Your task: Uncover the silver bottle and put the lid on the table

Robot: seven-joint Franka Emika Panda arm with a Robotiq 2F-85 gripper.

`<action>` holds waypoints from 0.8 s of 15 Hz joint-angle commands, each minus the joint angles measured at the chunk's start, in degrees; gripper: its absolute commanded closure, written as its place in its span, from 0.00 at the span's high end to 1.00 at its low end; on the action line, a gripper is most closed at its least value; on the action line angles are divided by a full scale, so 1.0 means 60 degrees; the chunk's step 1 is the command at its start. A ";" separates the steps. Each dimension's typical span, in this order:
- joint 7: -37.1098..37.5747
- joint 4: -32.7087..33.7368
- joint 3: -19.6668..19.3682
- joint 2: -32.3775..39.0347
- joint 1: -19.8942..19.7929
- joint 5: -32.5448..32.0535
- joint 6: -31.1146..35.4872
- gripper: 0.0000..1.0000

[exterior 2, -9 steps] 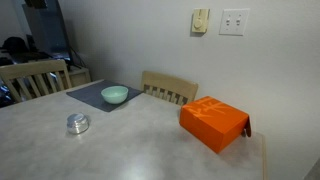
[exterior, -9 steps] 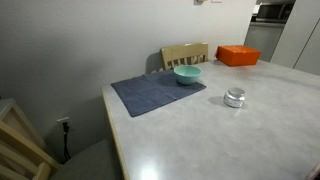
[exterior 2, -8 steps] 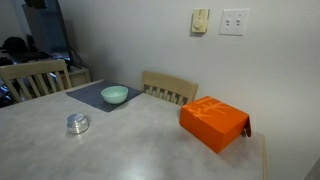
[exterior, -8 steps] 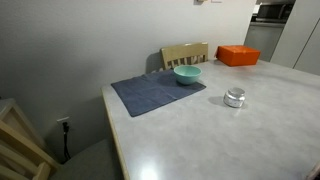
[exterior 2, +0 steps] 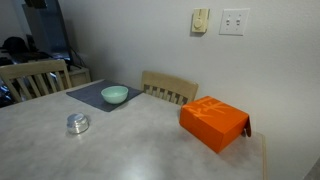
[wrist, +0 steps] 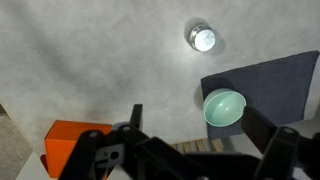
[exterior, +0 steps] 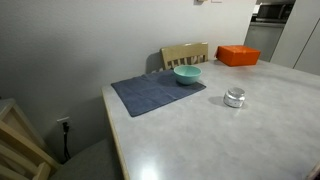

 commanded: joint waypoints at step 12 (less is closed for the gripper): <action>0.0662 0.0594 0.0364 0.2602 -0.0015 -0.0004 -0.0125 1.00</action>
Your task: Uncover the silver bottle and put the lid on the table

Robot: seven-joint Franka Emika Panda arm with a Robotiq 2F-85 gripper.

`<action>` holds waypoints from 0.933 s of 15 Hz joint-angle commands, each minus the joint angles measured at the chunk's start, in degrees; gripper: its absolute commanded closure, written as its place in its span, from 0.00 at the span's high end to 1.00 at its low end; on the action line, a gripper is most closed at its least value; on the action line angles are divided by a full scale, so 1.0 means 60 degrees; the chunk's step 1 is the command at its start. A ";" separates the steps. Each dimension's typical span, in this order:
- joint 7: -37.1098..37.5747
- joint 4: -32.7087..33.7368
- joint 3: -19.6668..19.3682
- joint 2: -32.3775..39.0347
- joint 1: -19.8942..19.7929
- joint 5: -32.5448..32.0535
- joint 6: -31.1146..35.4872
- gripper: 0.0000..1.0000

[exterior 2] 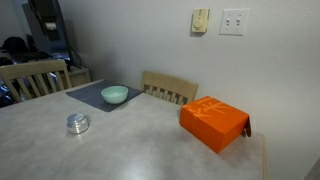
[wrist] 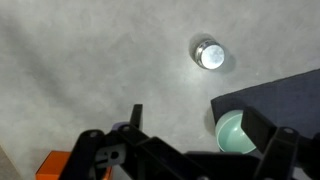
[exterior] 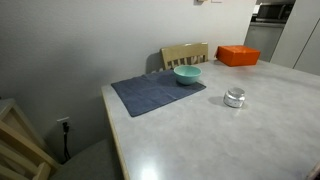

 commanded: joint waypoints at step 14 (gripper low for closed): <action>0.1173 -0.0303 0.0843 0.1979 0.0382 -0.0880 0.1323 1.00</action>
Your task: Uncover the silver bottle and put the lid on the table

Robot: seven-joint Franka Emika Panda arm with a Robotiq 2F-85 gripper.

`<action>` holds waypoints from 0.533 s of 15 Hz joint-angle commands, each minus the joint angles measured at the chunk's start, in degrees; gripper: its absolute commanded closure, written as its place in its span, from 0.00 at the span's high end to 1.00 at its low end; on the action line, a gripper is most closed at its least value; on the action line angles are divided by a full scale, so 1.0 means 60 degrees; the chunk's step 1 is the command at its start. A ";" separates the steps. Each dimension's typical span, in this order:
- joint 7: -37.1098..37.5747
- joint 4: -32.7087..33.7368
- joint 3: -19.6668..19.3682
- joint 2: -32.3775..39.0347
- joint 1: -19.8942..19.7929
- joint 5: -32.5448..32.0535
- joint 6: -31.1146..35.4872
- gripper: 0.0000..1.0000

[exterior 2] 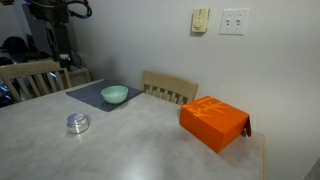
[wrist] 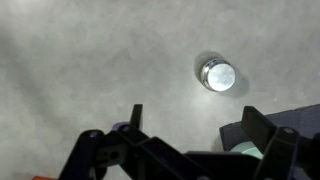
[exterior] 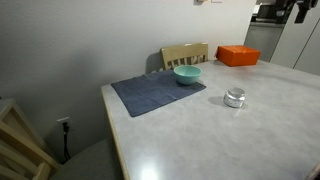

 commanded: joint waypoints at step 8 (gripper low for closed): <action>0.1596 -0.1713 0.0807 0.0541 0.0658 -0.1040 0.3768 1.00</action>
